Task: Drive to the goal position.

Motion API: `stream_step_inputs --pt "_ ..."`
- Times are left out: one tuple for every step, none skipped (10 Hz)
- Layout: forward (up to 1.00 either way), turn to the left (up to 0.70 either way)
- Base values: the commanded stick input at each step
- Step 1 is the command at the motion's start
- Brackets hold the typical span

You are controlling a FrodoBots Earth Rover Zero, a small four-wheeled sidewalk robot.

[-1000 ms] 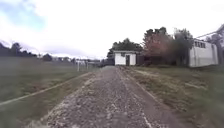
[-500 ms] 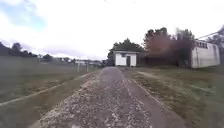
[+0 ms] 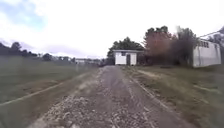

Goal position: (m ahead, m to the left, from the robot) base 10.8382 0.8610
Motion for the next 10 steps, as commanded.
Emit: stream_step_inputs --pt "0.6 0.01" --pt "0.6 0.01" --pt "0.6 0.01" --pt "0.6 0.01" --pt "0.6 0.01" --pt "0.6 0.01" --pt "0.6 0.01" --pt "0.6 0.01" --pt "0.6 0.01" --pt "0.6 0.01"
